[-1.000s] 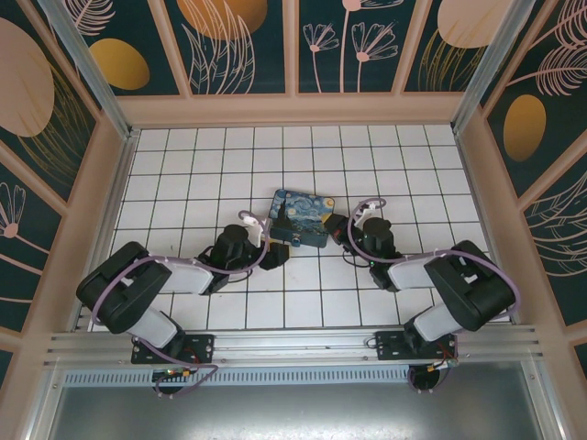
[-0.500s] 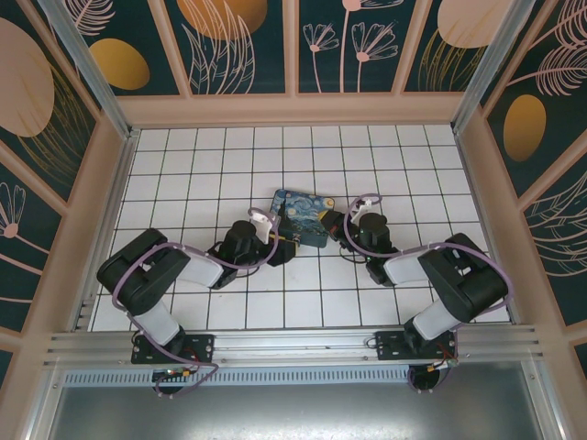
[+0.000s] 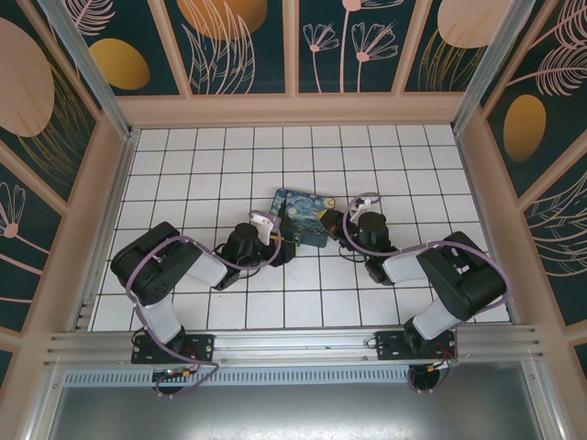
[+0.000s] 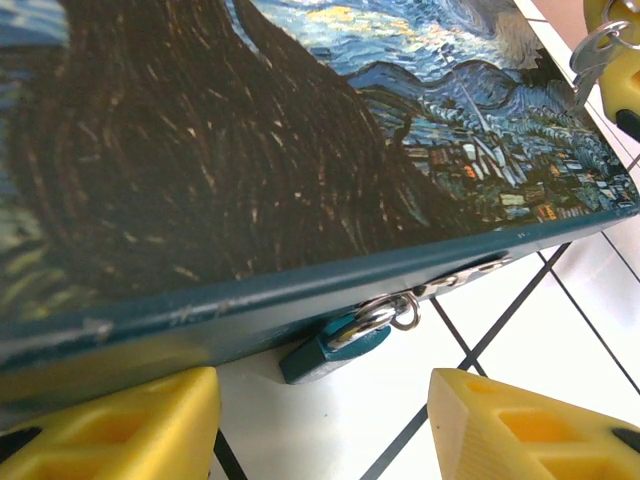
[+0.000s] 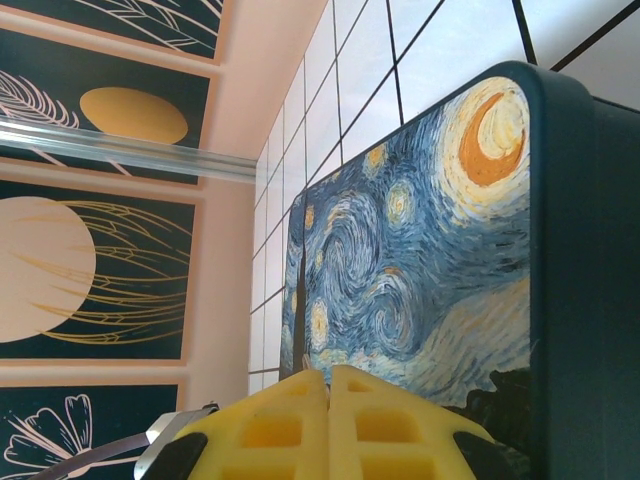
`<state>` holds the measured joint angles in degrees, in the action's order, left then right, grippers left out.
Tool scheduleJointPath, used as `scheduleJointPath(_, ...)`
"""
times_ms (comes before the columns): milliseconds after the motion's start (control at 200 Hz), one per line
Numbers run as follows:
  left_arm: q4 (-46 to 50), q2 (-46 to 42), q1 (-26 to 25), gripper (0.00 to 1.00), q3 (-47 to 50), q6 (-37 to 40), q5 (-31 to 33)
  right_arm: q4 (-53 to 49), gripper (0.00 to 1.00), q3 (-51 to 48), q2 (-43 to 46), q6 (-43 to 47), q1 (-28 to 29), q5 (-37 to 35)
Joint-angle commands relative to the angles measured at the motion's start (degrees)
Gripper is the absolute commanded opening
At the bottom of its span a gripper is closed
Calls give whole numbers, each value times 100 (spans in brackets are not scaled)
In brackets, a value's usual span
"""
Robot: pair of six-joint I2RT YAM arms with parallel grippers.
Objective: Unlock the padlock with the key
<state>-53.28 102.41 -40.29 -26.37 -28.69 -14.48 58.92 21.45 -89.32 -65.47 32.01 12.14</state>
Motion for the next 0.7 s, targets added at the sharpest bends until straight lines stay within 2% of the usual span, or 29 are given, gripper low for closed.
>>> scheduleJointPath(0, -269, 191, -39, 58, -136, -12, 0, 111, 0, 105, -50, -18, -37, 122)
scheduleJointPath(255, -597, 284, -31, 58, -123, -277, -377, 206, 0, 60, -134, -38, -37, 139)
scheduleJointPath(465, -432, 193, -42, 58, -123, -214, -433, 292, 0, 103, -255, -58, -37, 175)
scheduleJointPath(696, -451, 480, -61, 58, -222, -147, -388, 397, 0, 96, -345, -89, -37, 192)
